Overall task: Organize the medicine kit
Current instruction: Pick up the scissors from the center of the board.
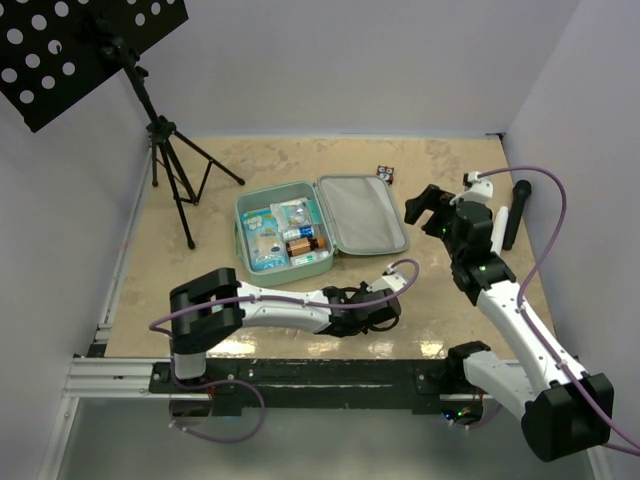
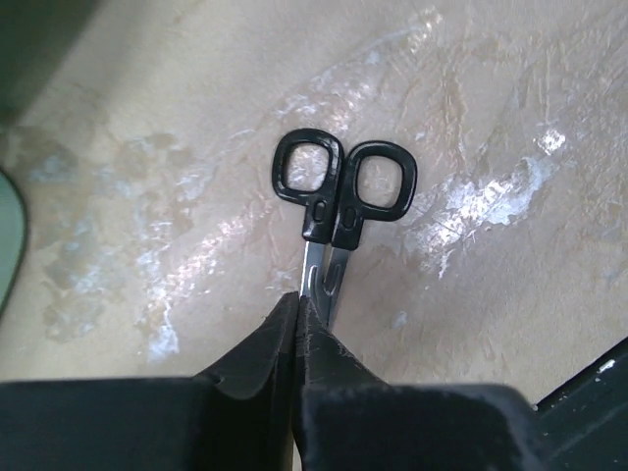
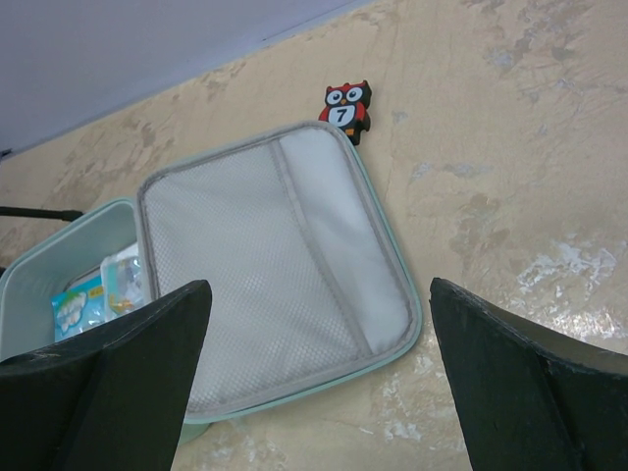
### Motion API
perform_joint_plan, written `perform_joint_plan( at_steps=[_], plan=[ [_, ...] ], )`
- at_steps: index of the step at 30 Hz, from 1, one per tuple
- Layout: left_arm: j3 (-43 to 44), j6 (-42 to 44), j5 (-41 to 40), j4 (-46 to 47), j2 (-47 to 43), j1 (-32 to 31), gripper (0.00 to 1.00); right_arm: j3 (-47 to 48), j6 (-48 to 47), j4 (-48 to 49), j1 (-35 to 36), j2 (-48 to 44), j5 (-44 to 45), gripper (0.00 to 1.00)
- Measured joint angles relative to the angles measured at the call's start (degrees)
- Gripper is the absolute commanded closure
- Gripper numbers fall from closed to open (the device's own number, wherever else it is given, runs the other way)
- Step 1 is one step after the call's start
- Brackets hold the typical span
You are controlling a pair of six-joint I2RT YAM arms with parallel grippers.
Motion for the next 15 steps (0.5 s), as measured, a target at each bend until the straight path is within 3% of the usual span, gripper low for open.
perform_joint_plan(
  at_steps=[6, 9, 10, 12, 15],
  plan=[
    [0.02, 0.22, -1.55, -0.96, -3.65, 0.48, 1.0, 0.0, 0.24, 0.13, 0.0, 0.15, 0.07, 0.02],
    [0.02, 0.09, -1.42, -1.64, -3.69, 0.76, 0.62, 0.0, 0.24, 0.17, 0.0, 0.15, 0.07, 0.02],
    [0.0, 0.09, -1.16, -1.9, -3.69, 0.85, 0.54, 0.0, 0.24, 0.17, 0.0, 0.15, 0.07, 0.02],
    [-0.39, -0.15, -0.66, -1.64, -3.69, 0.96, 0.44, 0.0, 0.22, 0.17, 0.0, 0.15, 0.07, 0.02],
    [-2.4, 0.28, 0.59, -1.05, -3.72, 0.94, 0.41, 0.0, 0.22, 0.17, 0.0, 0.15, 0.09, 0.02]
  ],
)
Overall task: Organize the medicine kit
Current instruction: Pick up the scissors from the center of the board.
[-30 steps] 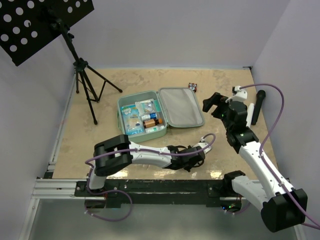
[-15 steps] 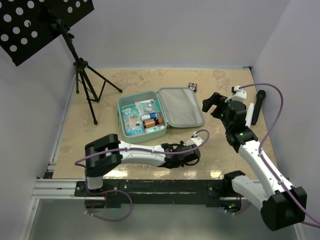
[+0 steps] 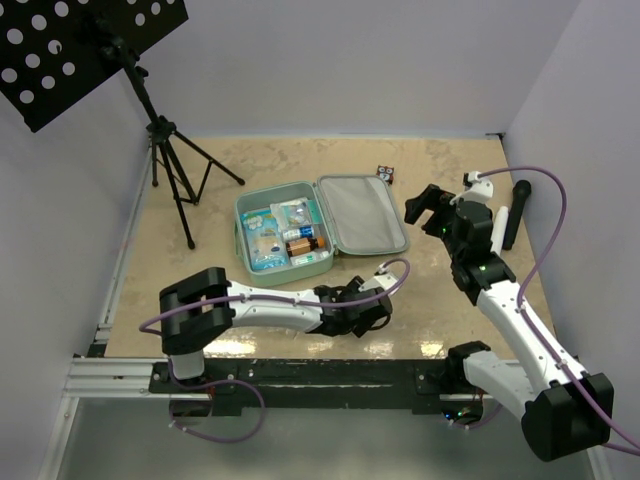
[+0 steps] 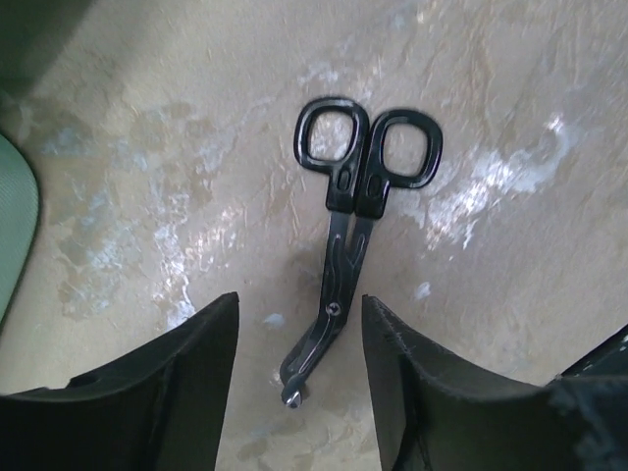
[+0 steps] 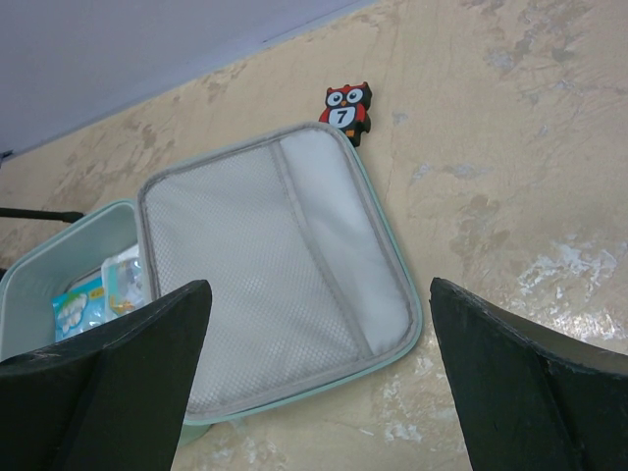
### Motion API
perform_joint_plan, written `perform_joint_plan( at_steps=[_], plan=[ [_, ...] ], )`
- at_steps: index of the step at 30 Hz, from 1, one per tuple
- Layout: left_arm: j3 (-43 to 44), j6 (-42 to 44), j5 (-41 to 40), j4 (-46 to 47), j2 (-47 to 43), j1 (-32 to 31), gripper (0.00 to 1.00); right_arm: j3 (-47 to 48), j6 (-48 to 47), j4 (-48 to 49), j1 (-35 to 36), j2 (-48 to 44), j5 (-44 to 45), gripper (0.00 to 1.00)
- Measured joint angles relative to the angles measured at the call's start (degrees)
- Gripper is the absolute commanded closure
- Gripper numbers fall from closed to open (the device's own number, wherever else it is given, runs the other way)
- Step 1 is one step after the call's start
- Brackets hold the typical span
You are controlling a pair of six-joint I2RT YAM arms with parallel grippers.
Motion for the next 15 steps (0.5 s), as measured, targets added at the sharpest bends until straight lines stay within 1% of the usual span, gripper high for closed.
perform_joint_plan(
  at_steps=[1, 5, 15],
  plan=[
    [-0.66, 0.15, 0.44, 0.02, 0.0, 0.0, 0.41, 0.0, 0.0, 0.0, 0.0, 0.0, 0.0, 0.02],
    [-2.6, 1.53, 3.41, 0.17, 0.0, 0.0, 0.48, 0.0, 0.0, 0.04, 0.0, 0.0, -0.02, 0.02],
    [-2.27, 3.98, 7.41, 1.88, 2.14, 0.79, 0.55, 0.0, 0.0, 0.11, 0.0, 0.0, -0.02, 0.02]
  ],
)
